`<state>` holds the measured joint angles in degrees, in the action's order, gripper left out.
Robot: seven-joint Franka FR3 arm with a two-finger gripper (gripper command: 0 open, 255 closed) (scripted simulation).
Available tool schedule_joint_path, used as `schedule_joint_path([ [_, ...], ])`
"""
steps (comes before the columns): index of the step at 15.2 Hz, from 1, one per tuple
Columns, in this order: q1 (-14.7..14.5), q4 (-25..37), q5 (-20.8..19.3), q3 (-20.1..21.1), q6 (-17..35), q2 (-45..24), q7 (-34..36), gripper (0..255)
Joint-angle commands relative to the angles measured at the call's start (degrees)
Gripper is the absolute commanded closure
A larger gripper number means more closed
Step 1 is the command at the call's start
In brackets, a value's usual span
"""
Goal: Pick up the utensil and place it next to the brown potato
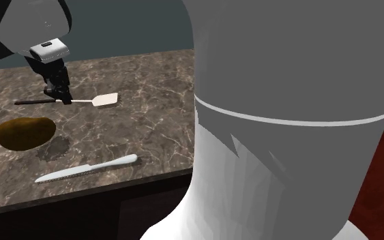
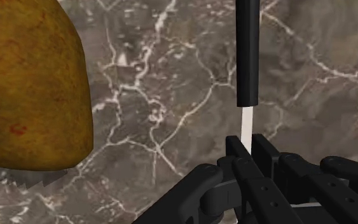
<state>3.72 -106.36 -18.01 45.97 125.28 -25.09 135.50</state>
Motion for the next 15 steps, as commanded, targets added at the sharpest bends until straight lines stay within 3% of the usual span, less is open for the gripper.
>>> schedule_joint_path([
  [1,0.0,0.0,0.0,0.0,0.0,0.0,0.0,255],
  [2,0.0,0.0,0.0,0.0,0.0,0.0,0.0,0],
  [7,0.0,0.0,0.0,0.0,0.0,0.0,0.0,0],
  [11,1.96,2.7,3.55,2.17,-5.61,3.89,-2.24,0],
  [15,1.96,2.7,3.55,2.17,-5.61,3.89,-2.24,0],
])
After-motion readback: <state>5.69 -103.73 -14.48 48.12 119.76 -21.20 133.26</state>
